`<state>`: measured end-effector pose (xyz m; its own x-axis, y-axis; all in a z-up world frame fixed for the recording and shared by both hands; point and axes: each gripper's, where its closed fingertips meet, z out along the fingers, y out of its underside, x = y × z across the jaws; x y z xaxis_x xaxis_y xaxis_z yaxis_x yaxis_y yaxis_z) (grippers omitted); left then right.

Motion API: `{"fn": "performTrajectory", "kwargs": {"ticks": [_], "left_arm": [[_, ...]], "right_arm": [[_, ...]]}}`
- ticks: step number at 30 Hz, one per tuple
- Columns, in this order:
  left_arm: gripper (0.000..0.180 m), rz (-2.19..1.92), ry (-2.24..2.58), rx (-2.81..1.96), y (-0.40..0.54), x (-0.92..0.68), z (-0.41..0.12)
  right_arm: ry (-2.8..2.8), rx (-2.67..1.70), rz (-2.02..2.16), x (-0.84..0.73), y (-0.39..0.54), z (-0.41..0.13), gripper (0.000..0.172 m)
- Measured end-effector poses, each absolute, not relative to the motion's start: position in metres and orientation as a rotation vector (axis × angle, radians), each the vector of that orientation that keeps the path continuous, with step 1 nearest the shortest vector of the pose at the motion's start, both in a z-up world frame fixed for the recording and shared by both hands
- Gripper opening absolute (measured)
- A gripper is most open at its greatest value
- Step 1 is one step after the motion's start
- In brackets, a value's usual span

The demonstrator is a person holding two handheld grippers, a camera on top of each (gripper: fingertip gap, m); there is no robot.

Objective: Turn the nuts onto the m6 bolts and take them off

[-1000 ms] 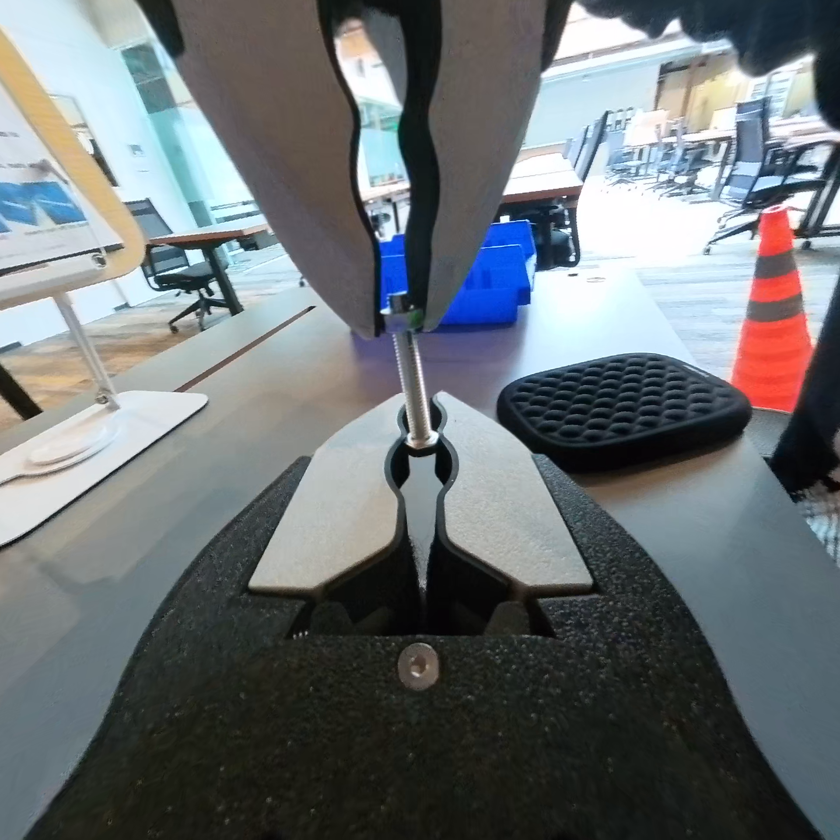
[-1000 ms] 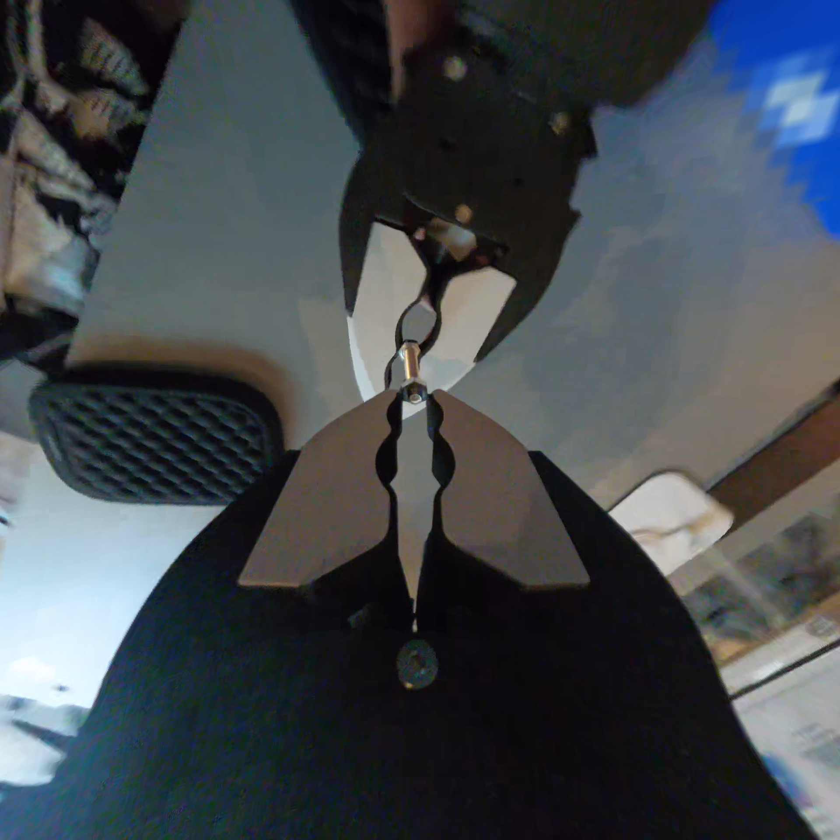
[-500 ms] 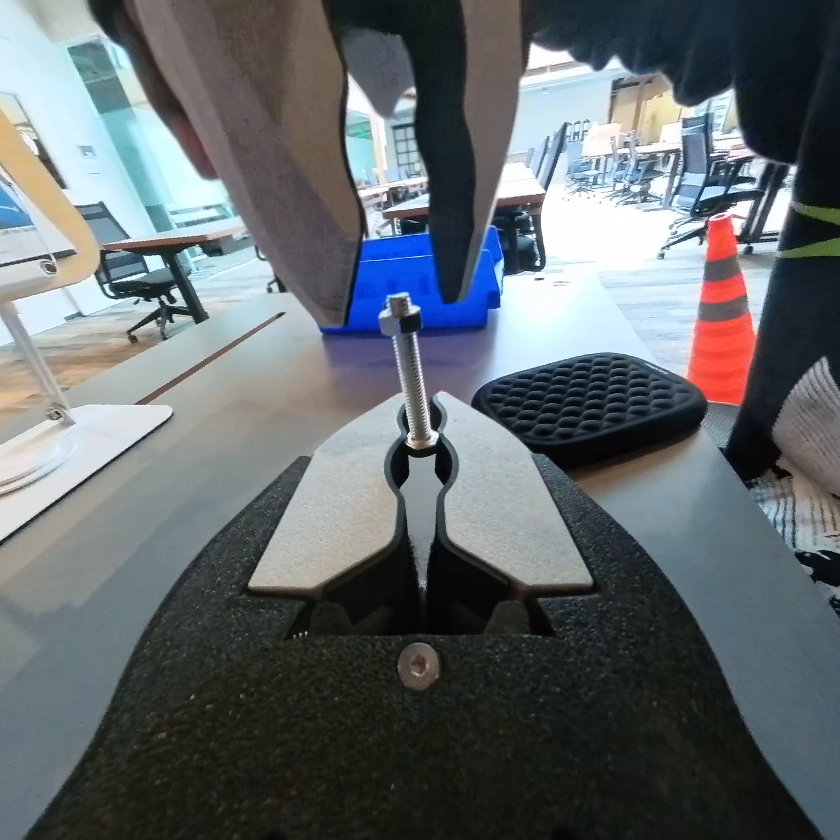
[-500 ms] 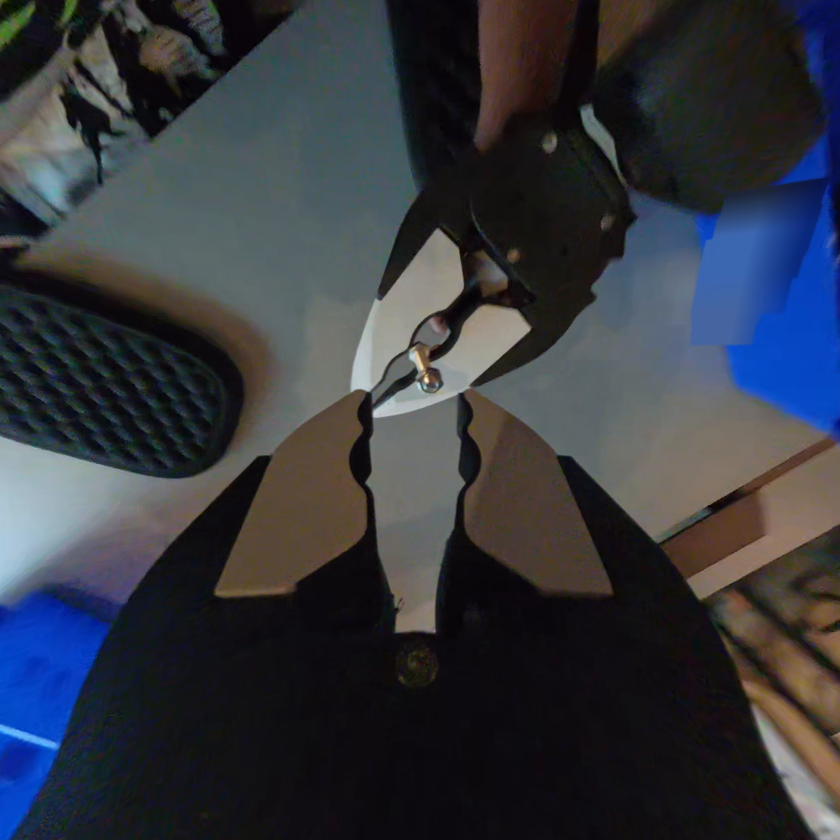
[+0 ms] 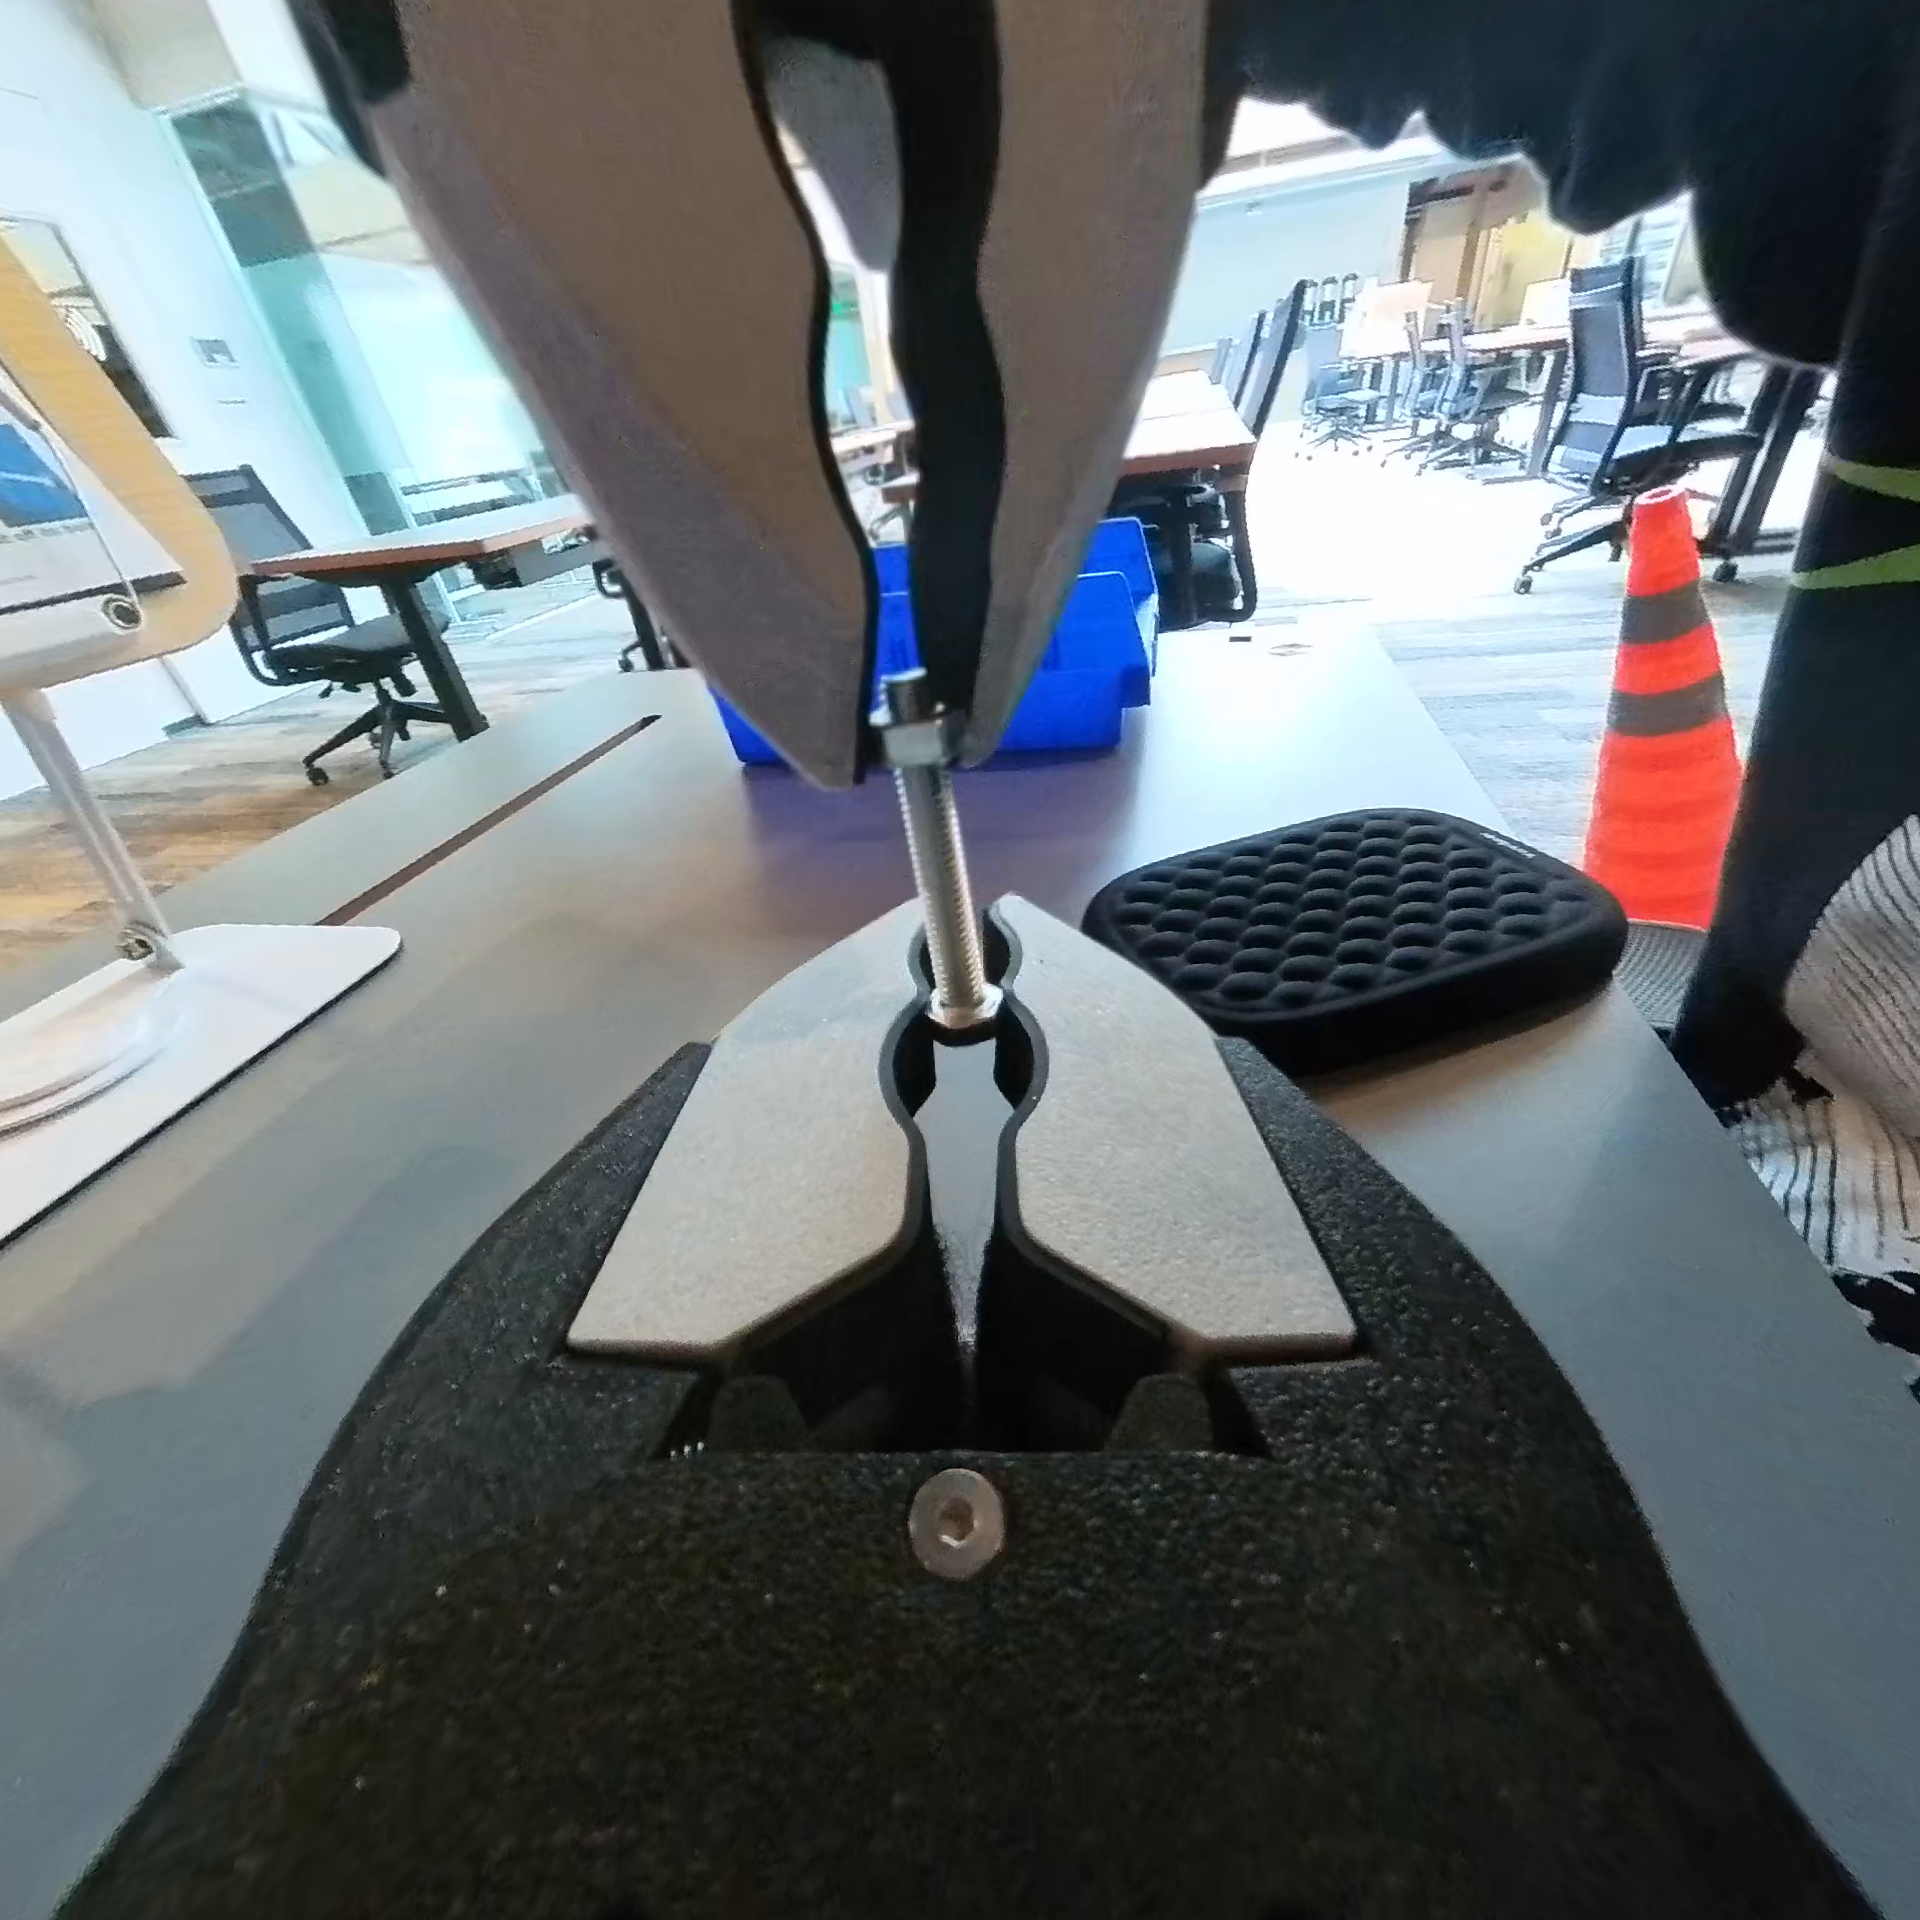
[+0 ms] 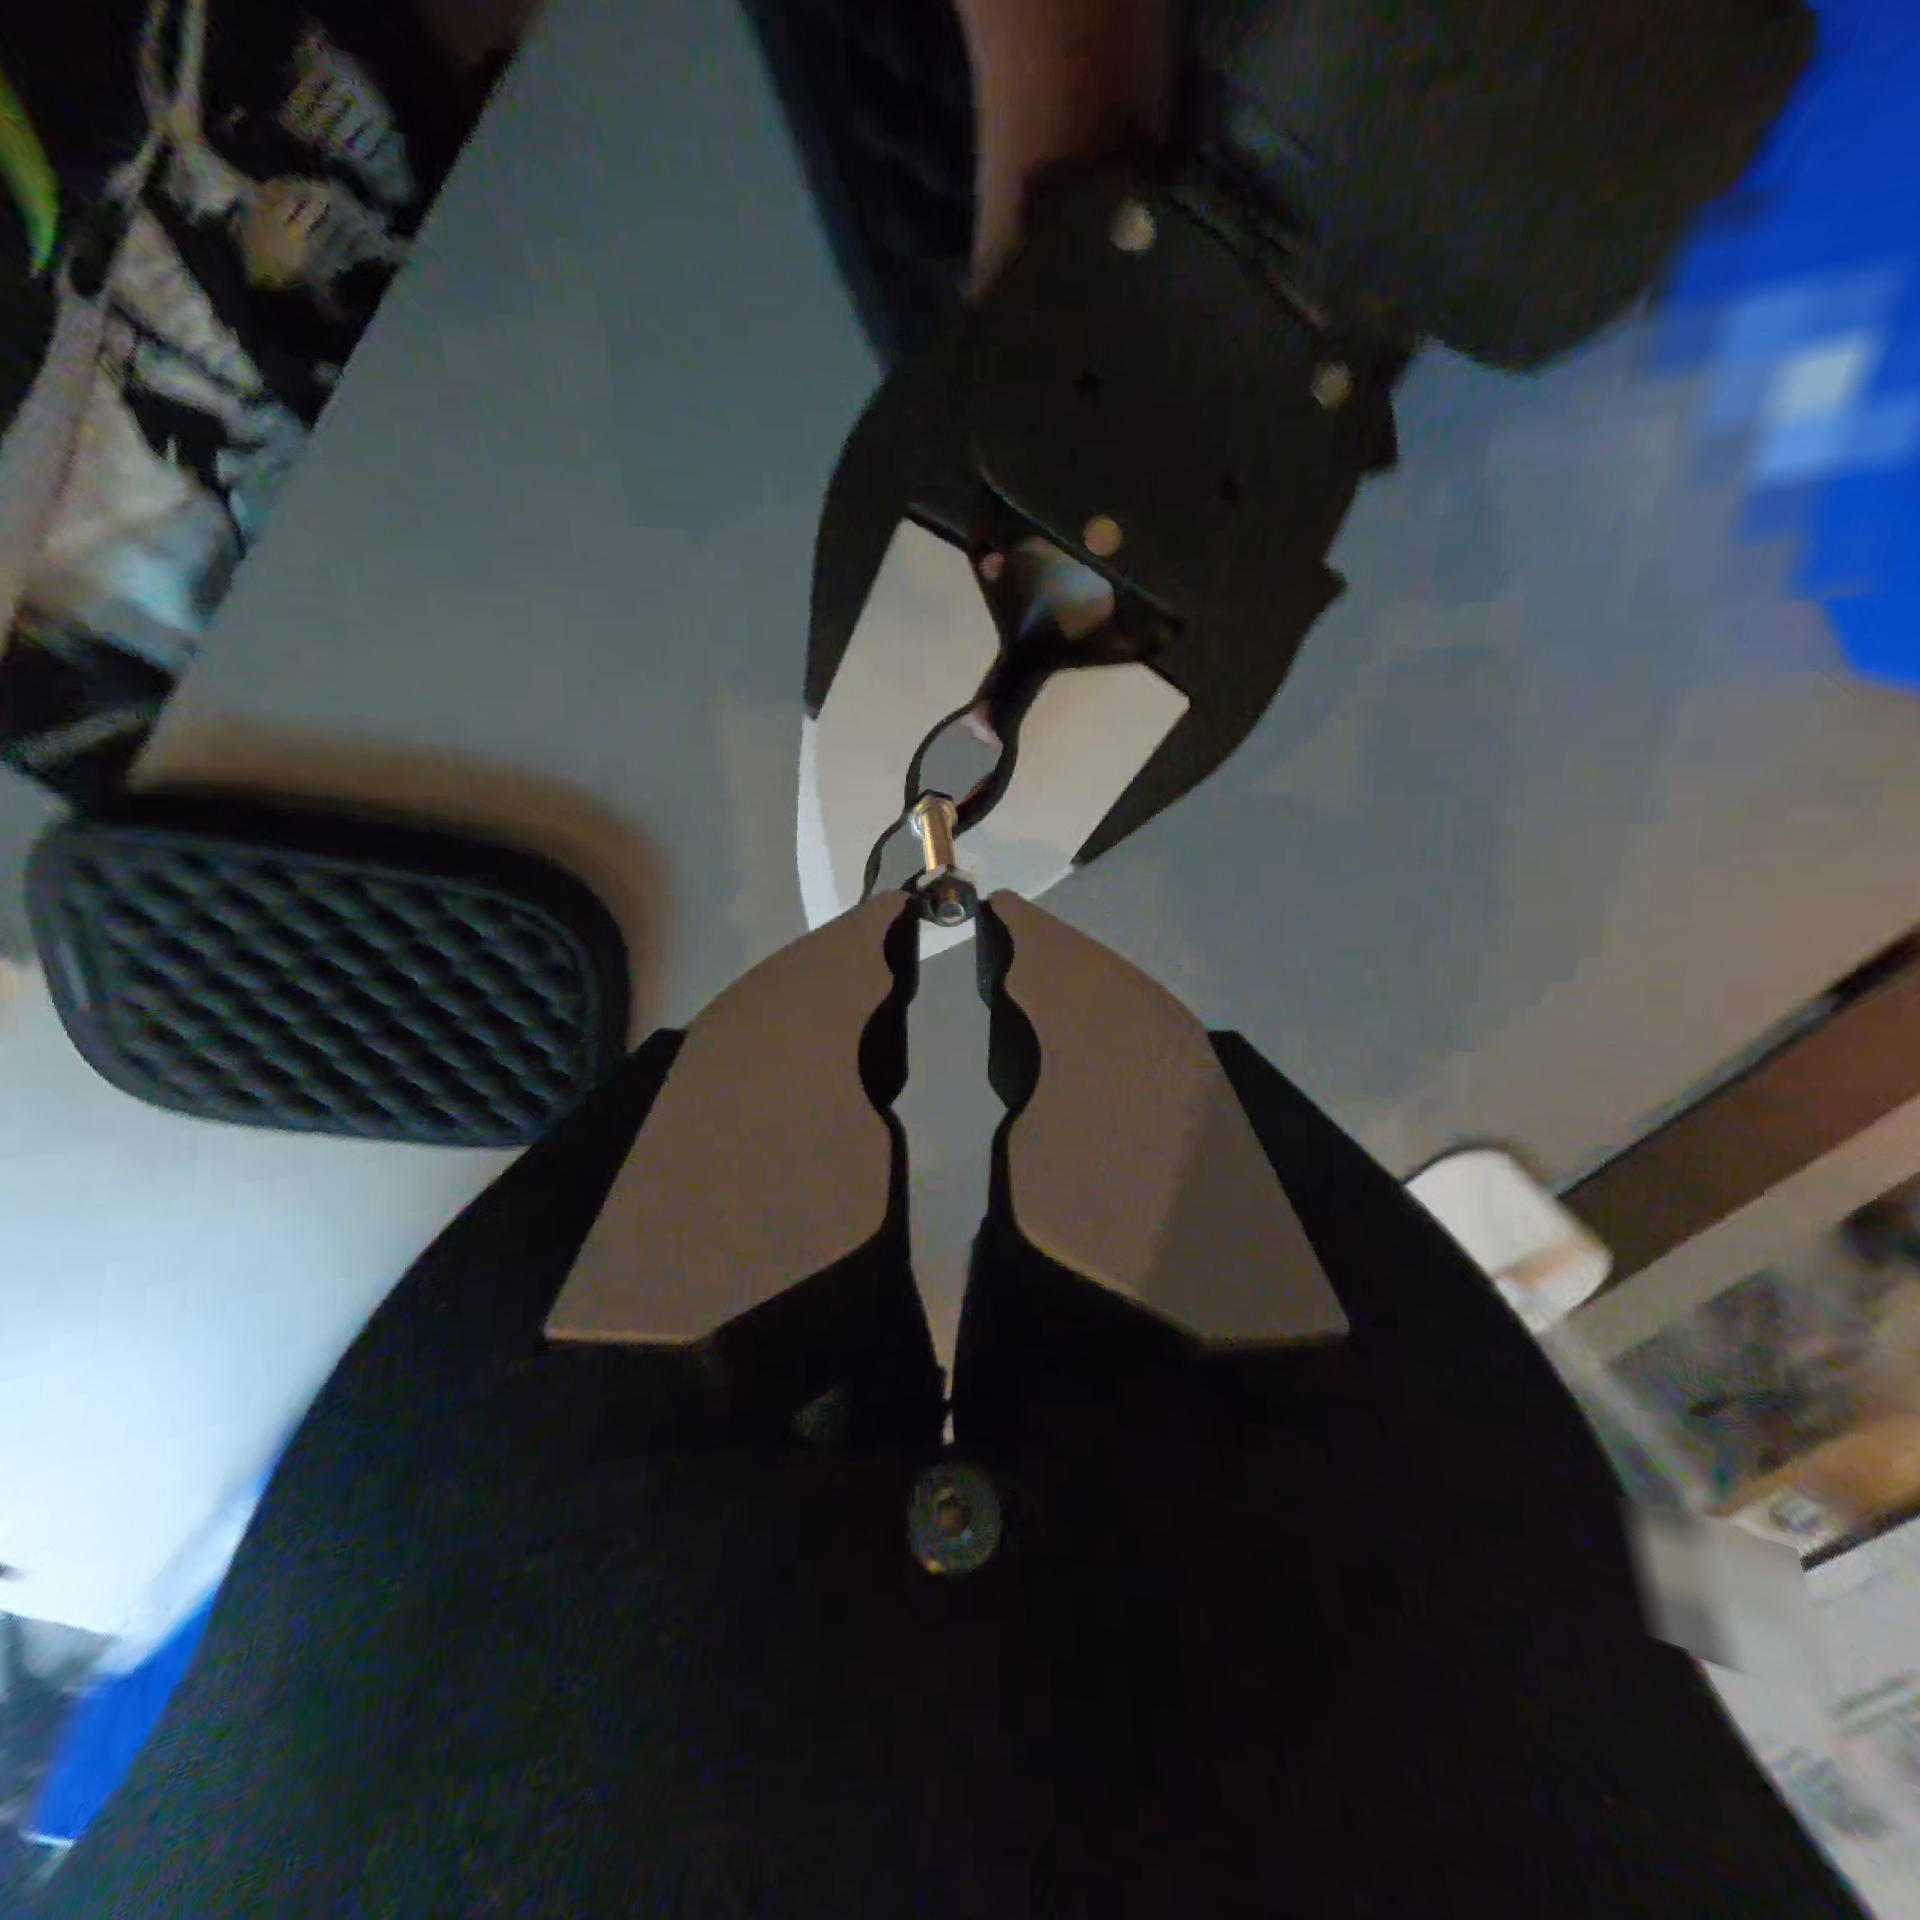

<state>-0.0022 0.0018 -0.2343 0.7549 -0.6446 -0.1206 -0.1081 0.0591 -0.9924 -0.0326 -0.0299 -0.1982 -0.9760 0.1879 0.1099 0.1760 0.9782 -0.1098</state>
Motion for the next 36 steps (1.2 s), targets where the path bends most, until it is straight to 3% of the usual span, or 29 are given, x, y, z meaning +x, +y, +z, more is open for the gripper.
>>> {"fn": "performTrajectory", "kwargs": {"ticks": [4, 8, 13, 16, 20, 24, 32, 34, 36], "left_arm": [[0.006, -0.438, 0.653, -1.477, 0.001, 0.000, -0.234], [0.006, -0.452, 0.663, -1.480, 0.000, 0.002, -0.235], [0.006, -0.481, 0.675, -1.467, -0.002, 0.003, -0.233], [0.006, -0.491, 0.690, -1.467, -0.003, 0.005, -0.234], [0.006, -0.497, 0.696, -1.463, -0.004, 0.006, -0.234], [0.006, -0.487, 0.686, -1.459, -0.004, 0.005, -0.232], [0.006, -0.457, 0.666, -1.474, -0.001, 0.002, -0.232], [0.006, -0.458, 0.672, -1.481, -0.001, 0.003, -0.234], [0.006, -0.470, 0.676, -1.478, -0.001, 0.004, -0.234]], "right_arm": [[-2.908, -0.787, 0.095, -0.024, -0.028, -0.198, 0.010], [-2.854, -0.863, 0.051, -0.022, -0.023, -0.202, 0.011], [-2.920, -0.249, 0.112, -0.028, -0.029, -0.196, 0.036], [-2.923, 0.158, 0.084, -0.027, -0.031, -0.195, 0.030], [-2.953, 0.245, 0.105, -0.029, -0.033, -0.199, 0.009], [-2.959, 0.091, 0.127, -0.029, -0.033, -0.198, 0.008], [-2.854, -0.618, 0.105, -0.025, -0.028, -0.199, 0.008], [-2.842, -0.651, 0.096, -0.024, -0.026, -0.201, 0.009], [-2.868, -0.542, 0.110, -0.024, -0.026, -0.202, 0.020]]}}
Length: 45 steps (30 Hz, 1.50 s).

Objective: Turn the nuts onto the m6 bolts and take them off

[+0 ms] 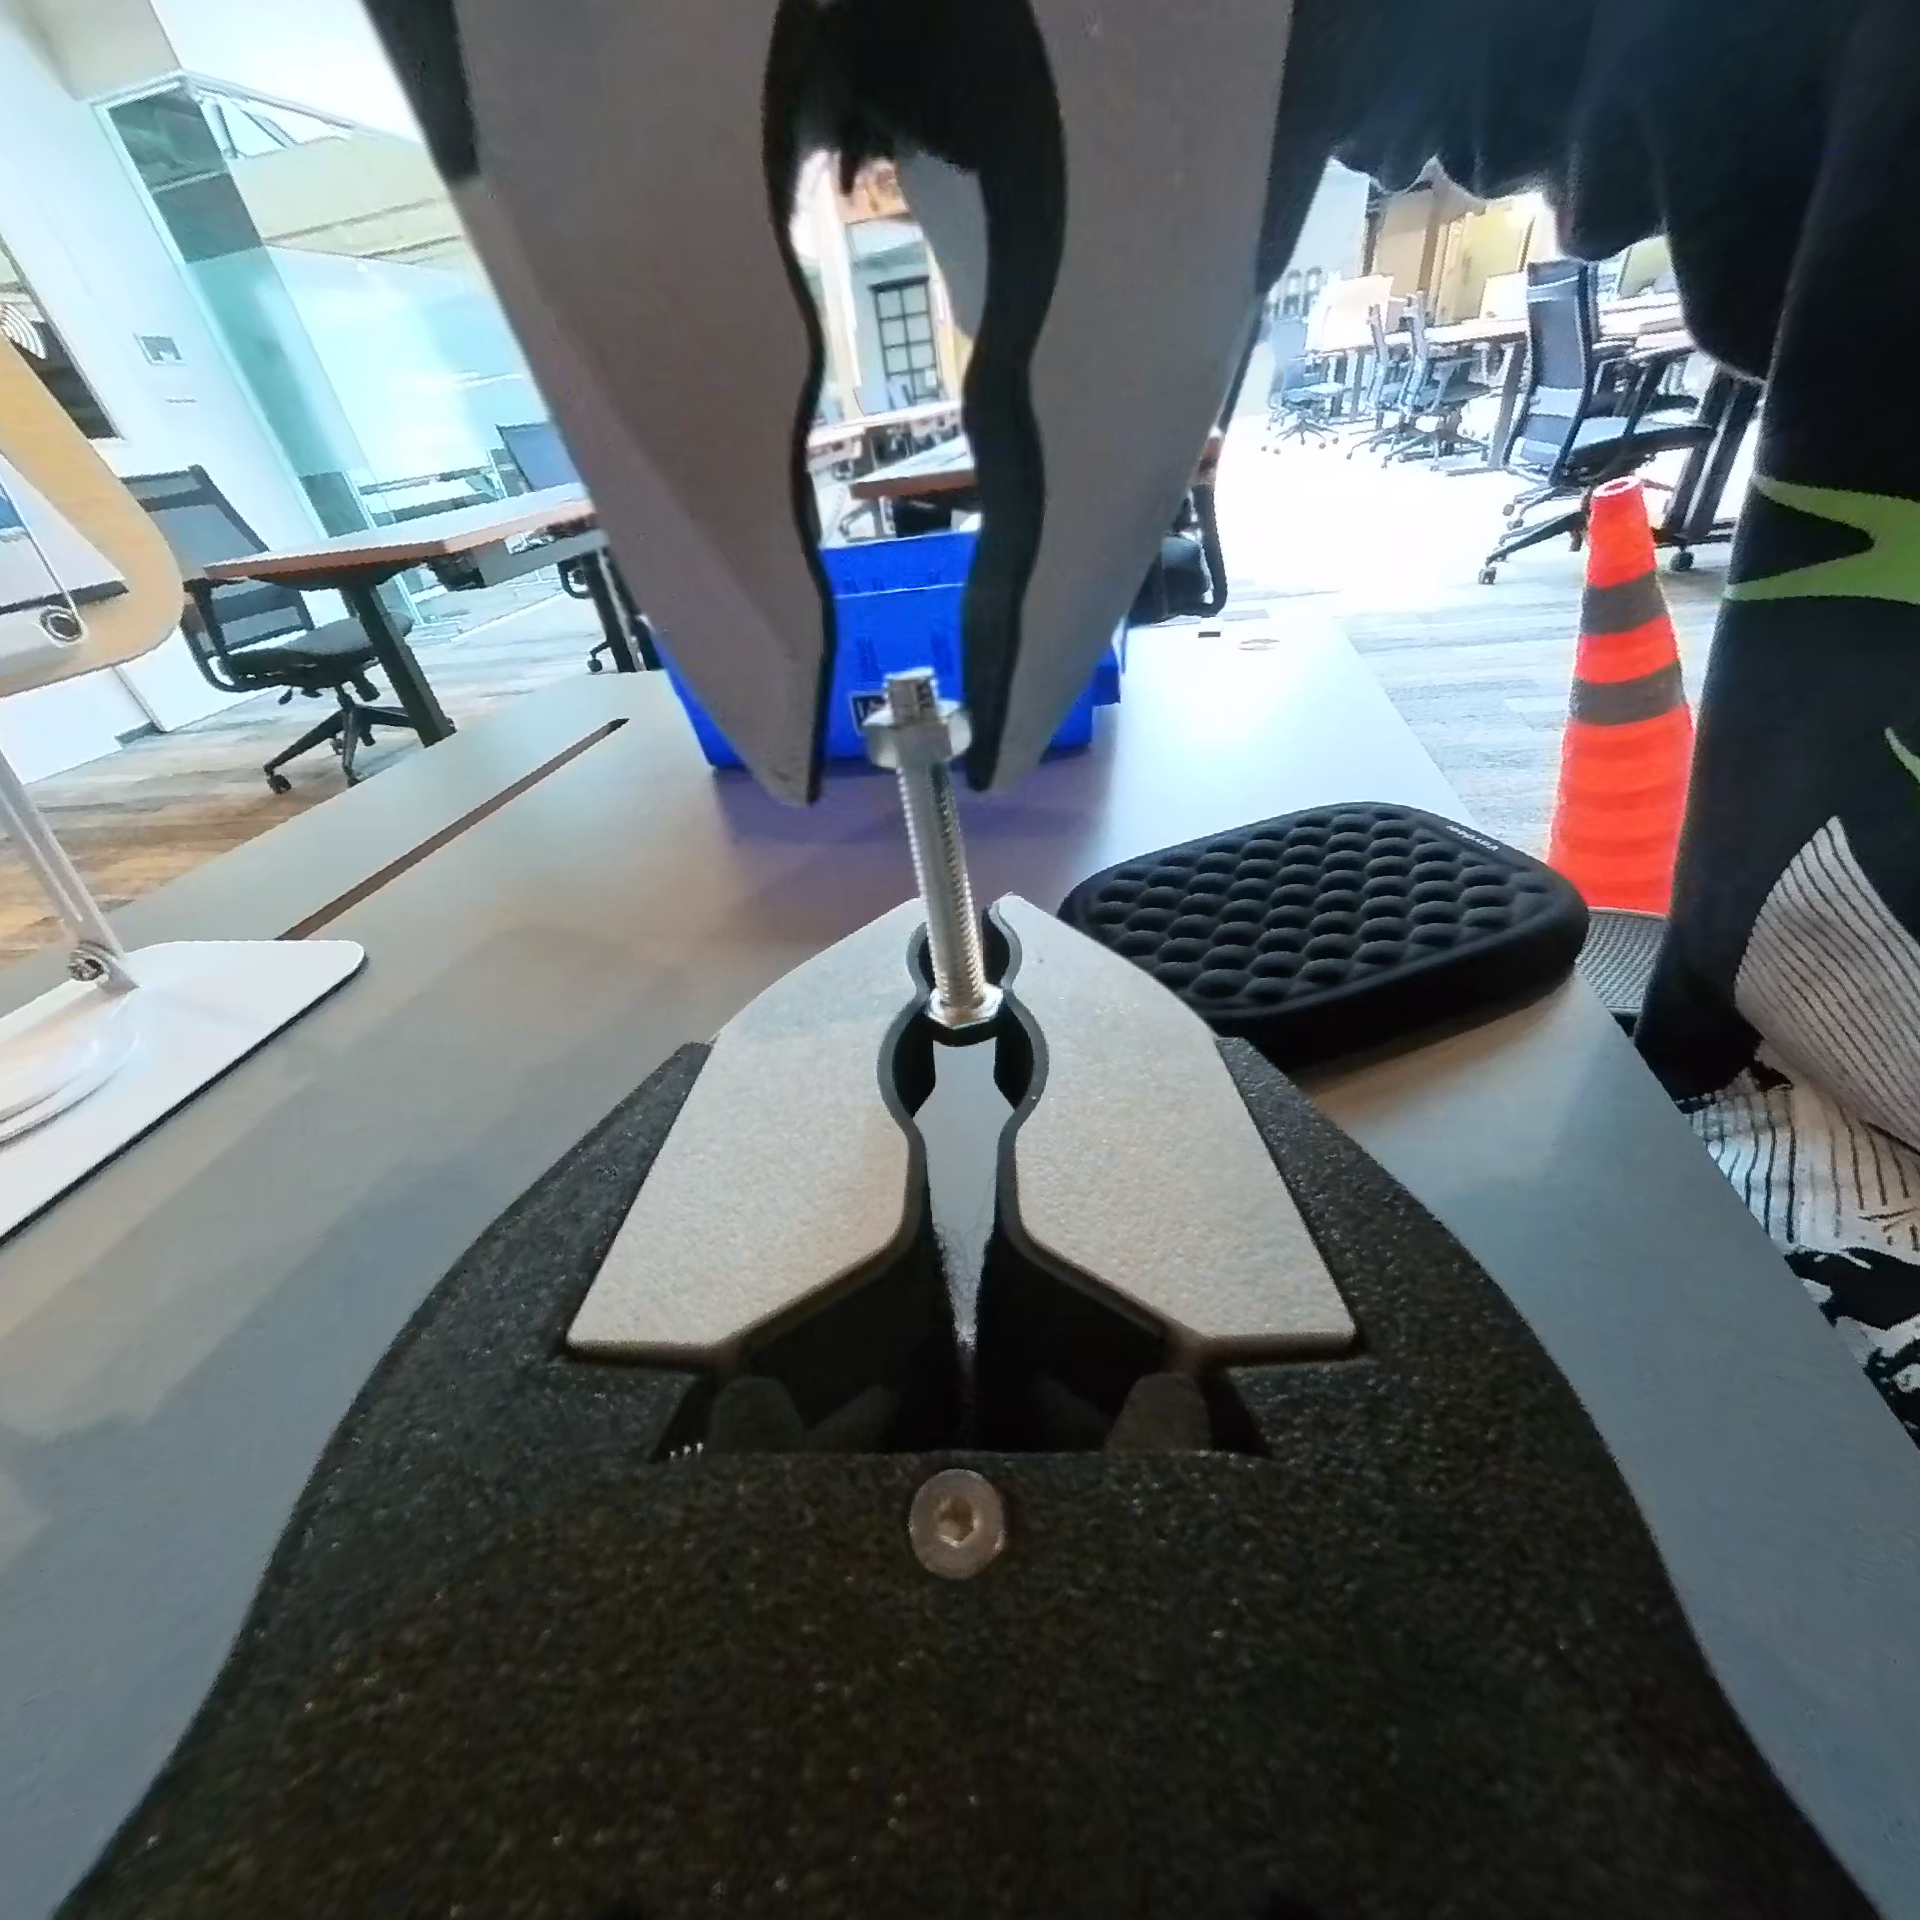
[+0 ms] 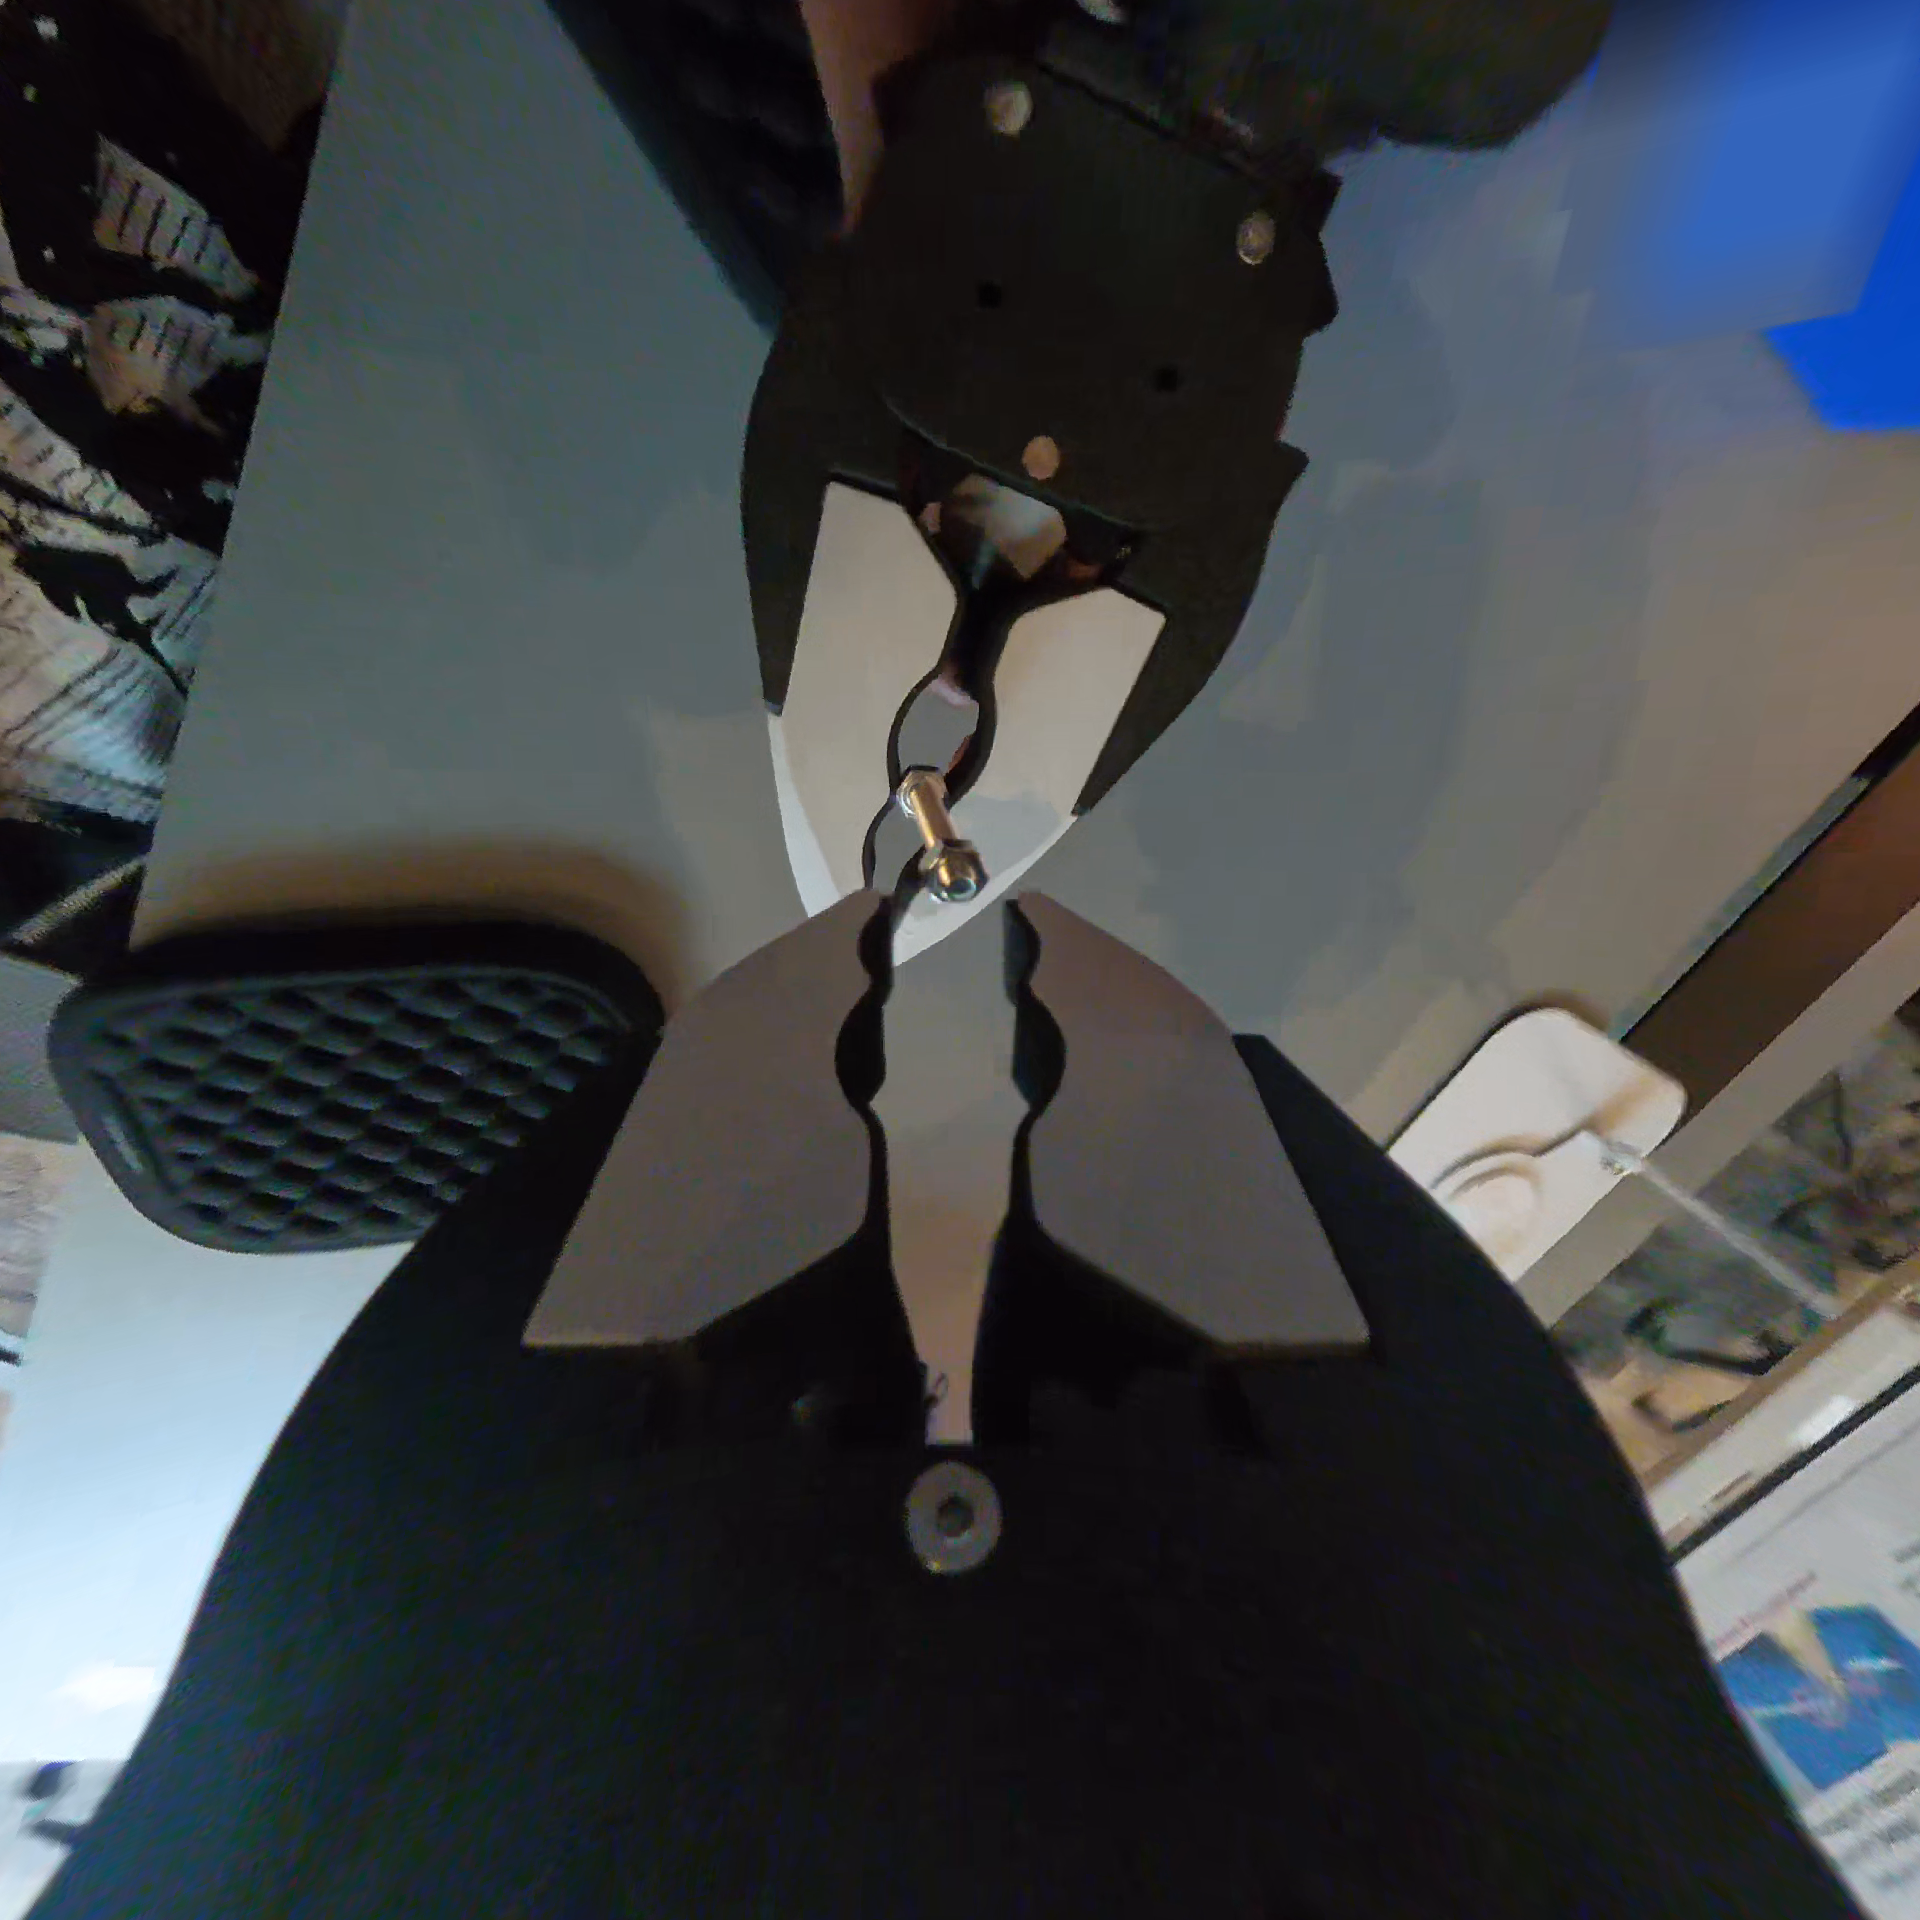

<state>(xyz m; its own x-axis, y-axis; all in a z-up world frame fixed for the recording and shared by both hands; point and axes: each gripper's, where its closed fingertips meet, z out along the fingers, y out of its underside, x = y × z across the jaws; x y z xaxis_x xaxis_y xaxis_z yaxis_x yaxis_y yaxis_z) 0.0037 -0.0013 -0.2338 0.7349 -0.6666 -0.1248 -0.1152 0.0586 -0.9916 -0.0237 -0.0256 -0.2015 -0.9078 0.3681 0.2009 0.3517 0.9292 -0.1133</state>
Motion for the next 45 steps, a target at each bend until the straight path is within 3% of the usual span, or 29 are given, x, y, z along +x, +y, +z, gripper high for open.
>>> {"fn": "performTrajectory", "kwargs": {"ticks": [2, 7, 11, 14, 18, 27, 31, 33, 35, 45], "left_arm": [[0.006, -0.474, 0.681, -1.475, -0.002, 0.004, -0.233], [0.006, -0.490, 0.692, -1.475, -0.003, 0.005, -0.234], [0.006, -0.499, 0.701, -1.472, -0.004, 0.006, -0.235], [0.006, -0.503, 0.704, -1.468, -0.004, 0.007, -0.234], [0.006, -0.496, 0.693, -1.464, -0.004, 0.006, -0.233], [0.006, -0.441, 0.651, -1.493, 0.002, 0.000, -0.235], [0.006, -0.452, 0.653, -1.493, 0.002, 0.002, -0.236], [0.006, -0.457, 0.646, -1.475, 0.001, 0.001, -0.232], [0.006, -0.463, 0.639, -1.463, 0.000, 0.000, -0.229], [0.007, -0.486, 0.634, -1.447, -0.001, 0.002, -0.226]], "right_arm": [[-2.906, -0.331, 0.157, -0.023, -0.029, -0.198, 0.029], [-2.908, 0.314, 0.240, -0.022, -0.042, -0.190, 0.022], [-2.946, 0.414, 0.251, -0.028, -0.043, -0.193, 0.021], [-2.974, 0.434, 0.243, -0.028, -0.042, -0.196, 0.010], [-2.996, 0.211, 0.272, -0.029, -0.041, -0.195, 0.010], [-2.861, -0.911, 0.210, -0.029, -0.030, -0.199, 0.010], [-2.802, -0.885, 0.293, -0.033, -0.034, -0.198, 0.014], [-2.718, -0.862, 0.389, -0.037, -0.034, -0.194, 0.036], [-2.603, -0.859, 0.558, -0.038, -0.036, -0.187, 0.047], [-1.897, -1.014, 1.280, -0.021, -0.022, -0.187, 0.053]]}}
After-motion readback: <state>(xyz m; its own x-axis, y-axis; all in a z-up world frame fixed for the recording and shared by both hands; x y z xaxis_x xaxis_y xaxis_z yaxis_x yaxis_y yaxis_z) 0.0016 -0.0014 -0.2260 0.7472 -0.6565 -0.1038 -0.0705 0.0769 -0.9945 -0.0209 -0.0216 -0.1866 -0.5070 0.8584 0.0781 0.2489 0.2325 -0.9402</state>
